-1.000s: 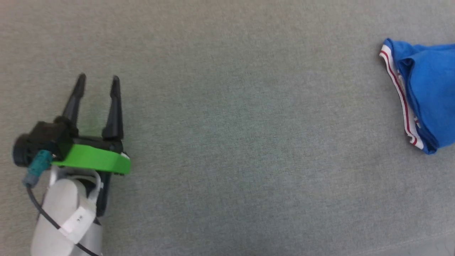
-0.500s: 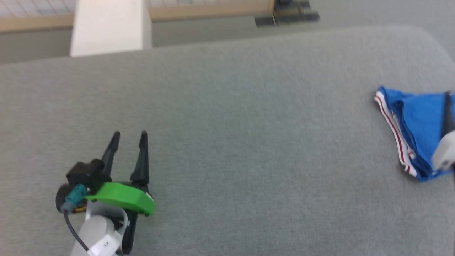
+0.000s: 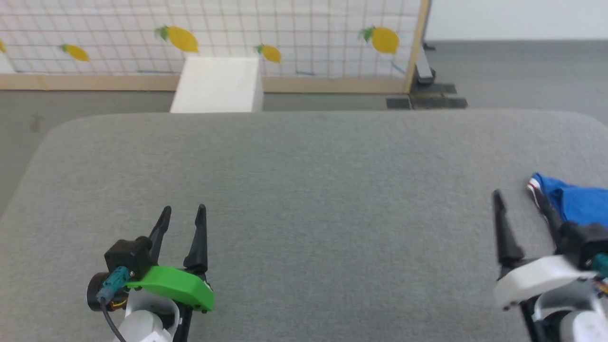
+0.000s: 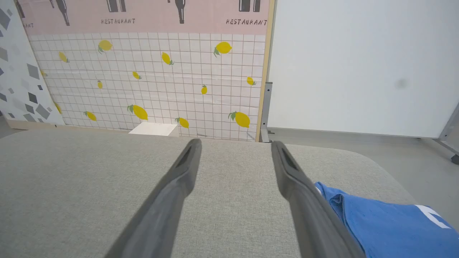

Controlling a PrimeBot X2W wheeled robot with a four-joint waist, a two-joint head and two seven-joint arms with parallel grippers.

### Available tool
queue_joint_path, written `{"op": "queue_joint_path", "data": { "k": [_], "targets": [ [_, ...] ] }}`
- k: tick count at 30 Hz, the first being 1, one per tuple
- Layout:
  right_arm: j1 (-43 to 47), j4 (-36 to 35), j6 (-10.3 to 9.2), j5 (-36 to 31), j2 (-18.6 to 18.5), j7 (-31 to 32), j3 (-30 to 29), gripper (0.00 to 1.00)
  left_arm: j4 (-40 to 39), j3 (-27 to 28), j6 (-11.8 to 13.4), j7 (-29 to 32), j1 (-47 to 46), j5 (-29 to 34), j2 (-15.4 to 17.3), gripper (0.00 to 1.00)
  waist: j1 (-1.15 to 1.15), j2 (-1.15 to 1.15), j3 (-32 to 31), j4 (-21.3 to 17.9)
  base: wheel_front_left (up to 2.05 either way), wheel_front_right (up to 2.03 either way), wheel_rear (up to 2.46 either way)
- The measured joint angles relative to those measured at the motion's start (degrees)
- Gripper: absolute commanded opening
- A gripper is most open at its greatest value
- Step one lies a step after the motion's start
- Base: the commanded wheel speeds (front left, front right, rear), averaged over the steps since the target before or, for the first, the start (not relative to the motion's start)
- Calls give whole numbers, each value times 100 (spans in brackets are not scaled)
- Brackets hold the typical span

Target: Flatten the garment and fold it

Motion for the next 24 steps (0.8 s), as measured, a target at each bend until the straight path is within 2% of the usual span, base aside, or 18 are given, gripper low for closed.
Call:
{"op": "queue_joint_path", "data": {
  "k": [11,24],
  "targets": [
    [425,111,0,240,100,-363,225,100,149,-131,53,4,49,0,-12,100,0,0,-225,344,0,0,0],
    [433,368,-1,347,101,-407,238,100,237,-191,116,5,81,-18,-11,100,0,0,-165,316,0,0,0]
  ]
}}
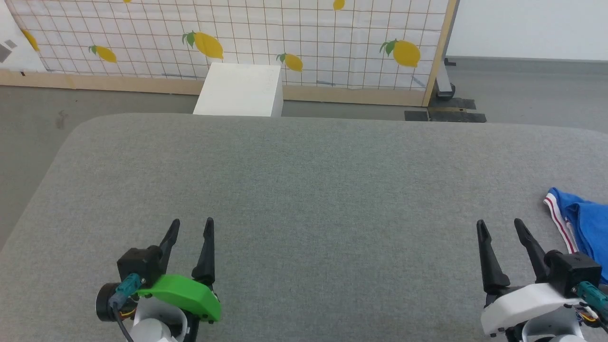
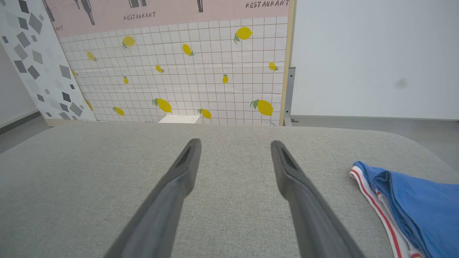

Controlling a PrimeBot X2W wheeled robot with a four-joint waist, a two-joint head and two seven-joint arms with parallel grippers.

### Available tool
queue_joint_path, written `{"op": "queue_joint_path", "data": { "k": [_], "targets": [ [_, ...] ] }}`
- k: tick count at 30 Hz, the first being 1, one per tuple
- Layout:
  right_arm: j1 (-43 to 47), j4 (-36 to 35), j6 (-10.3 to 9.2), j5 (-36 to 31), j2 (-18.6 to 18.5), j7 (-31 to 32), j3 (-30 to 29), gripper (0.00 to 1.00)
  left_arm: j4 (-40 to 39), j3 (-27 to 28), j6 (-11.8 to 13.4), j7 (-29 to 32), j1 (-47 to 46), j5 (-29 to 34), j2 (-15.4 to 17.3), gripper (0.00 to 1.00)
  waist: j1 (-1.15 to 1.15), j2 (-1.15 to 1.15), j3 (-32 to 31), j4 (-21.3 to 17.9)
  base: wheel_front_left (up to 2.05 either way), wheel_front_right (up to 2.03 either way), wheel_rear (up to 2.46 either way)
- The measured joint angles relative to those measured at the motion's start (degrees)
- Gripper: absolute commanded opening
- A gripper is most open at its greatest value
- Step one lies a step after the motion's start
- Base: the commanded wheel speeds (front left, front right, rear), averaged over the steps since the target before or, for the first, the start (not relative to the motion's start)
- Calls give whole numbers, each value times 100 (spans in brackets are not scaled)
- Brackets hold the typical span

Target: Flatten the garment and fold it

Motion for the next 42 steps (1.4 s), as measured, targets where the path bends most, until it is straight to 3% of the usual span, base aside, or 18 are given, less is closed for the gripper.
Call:
{"op": "queue_joint_path", "data": {
  "k": [4,5,42],
  "targets": [
    [-1,57,0,35,0,0,10,100,7,-31,4,-1,0,-3,2,100,0,0,12,-2,0,0,0],
    [0,64,1,38,0,3,12,0,9,-34,7,1,-1,-5,3,0,0,0,12,-3,0,0,0],
    [-4,37,1,-75,-1,98,98,0,-390,74,81,312,76,323,-60,0,0,0,56,-97,0,0,0]
  ]
}}
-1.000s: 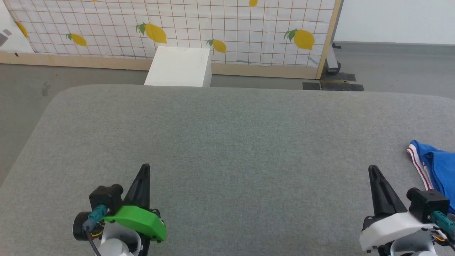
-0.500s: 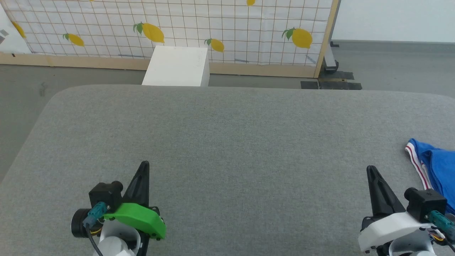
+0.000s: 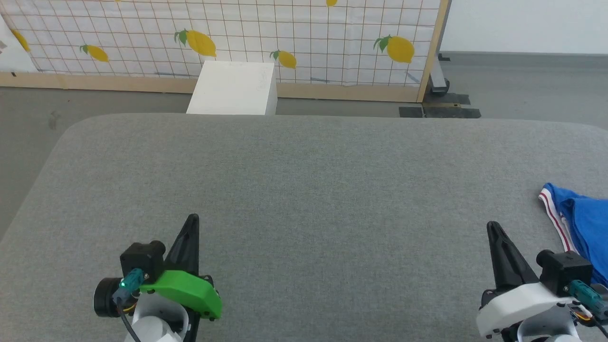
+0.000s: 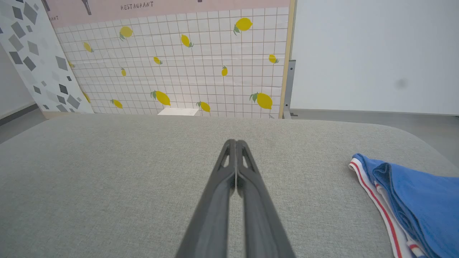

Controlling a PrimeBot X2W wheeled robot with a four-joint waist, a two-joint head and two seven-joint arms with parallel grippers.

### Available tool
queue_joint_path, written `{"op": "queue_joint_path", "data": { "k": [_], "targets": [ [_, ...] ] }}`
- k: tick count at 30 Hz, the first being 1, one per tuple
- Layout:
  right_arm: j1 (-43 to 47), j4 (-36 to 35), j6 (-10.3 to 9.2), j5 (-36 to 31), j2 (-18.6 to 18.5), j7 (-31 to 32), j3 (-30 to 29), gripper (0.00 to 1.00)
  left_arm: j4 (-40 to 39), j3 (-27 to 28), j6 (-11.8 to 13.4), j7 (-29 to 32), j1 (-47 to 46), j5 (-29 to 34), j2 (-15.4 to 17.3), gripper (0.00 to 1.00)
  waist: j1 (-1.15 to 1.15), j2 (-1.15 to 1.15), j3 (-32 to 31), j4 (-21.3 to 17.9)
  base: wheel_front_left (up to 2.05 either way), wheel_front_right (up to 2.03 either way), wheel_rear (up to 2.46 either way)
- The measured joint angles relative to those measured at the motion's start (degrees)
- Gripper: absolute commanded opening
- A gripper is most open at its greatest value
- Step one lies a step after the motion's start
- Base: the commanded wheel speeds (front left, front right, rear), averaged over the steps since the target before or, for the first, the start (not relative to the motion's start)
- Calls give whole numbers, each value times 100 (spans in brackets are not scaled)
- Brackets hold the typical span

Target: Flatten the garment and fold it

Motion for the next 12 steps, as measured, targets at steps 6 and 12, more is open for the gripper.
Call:
{"op": "queue_joint_path", "data": {
  "k": [6,12],
  "targets": [
    [-2,-7,0,-37,0,14,20,0,-104,19,7,52,38,64,-34,0,0,0,9,-19,0,0,0],
    [-6,-18,0,-62,0,51,41,0,-176,38,46,110,66,136,-47,0,0,0,17,-38,0,0,0]
  ]
}}
